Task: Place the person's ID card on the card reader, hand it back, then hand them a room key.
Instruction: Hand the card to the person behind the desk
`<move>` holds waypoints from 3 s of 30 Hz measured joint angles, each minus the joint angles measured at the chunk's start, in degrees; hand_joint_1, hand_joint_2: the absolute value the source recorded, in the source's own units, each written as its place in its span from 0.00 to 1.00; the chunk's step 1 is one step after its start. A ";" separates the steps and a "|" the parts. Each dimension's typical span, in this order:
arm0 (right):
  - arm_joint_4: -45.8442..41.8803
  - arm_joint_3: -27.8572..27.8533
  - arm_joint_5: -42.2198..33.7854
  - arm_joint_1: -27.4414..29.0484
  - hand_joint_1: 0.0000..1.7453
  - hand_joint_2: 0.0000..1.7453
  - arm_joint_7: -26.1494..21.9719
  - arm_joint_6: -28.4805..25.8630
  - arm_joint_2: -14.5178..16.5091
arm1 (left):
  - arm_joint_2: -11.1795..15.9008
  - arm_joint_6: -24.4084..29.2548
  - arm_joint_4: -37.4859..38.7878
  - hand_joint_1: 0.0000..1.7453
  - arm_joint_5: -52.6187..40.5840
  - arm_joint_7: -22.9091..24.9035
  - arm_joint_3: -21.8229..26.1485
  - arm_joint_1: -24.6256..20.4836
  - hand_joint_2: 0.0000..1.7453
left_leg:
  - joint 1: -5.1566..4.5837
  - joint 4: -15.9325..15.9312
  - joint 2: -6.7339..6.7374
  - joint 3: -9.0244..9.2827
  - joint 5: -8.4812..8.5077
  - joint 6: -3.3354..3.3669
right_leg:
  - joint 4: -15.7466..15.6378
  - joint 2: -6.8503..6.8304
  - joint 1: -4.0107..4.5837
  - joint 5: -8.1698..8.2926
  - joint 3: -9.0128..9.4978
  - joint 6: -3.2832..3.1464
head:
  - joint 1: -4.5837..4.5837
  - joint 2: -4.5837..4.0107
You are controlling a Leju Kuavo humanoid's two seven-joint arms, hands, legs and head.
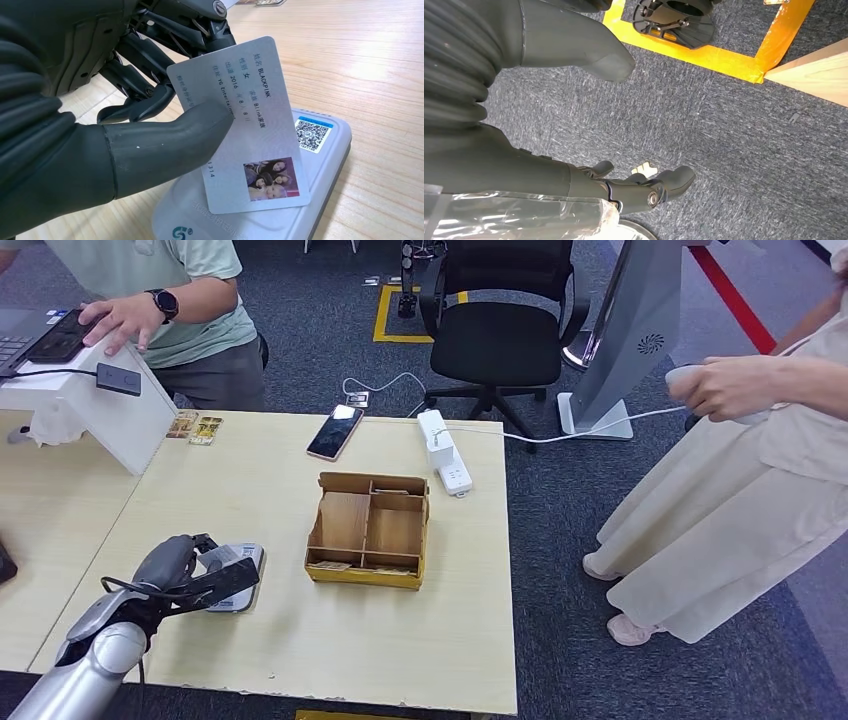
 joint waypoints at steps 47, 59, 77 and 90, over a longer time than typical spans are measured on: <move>-0.02 0.90 -4.33 0.81 0.00 1.00 -0.64 -2.13 0.04 | -7.36 16.12 -8.44 1.00 -1.80 -7.32 7.36 0.73 1.00 | 0.01 0.00 0.00 -0.01 0.01 -0.01 | 0.00 0.00 0.01 0.01 -0.01 -0.01 | 0.01 -0.01; -0.02 1.51 -3.81 0.72 0.00 1.00 -0.07 -2.01 0.20 | -10.89 22.29 -6.30 1.00 -7.13 -7.19 7.39 -1.92 1.00 | 0.01 0.02 -0.01 -0.02 0.00 -0.01 | 0.00 -0.02 0.01 0.01 -0.03 -0.01 | 0.01 -0.01; 0.00 4.21 -5.04 0.39 0.00 1.00 1.62 -1.09 0.22 | -16.84 43.34 9.83 1.00 -17.77 -7.44 8.00 -14.57 1.00 | 0.01 0.04 -0.02 -0.02 0.04 -0.02 | 0.00 -0.02 0.01 0.07 -0.02 -0.08 | 0.00 -0.01; 0.00 4.89 -5.50 0.41 0.00 1.00 1.65 -1.12 0.20 | -18.86 44.21 13.38 1.00 -15.75 -9.31 8.48 -16.34 1.00 | 0.00 0.05 -0.01 -0.03 0.04 -0.02 | 0.00 -0.01 0.01 0.07 -0.03 -0.08 | 0.01 0.00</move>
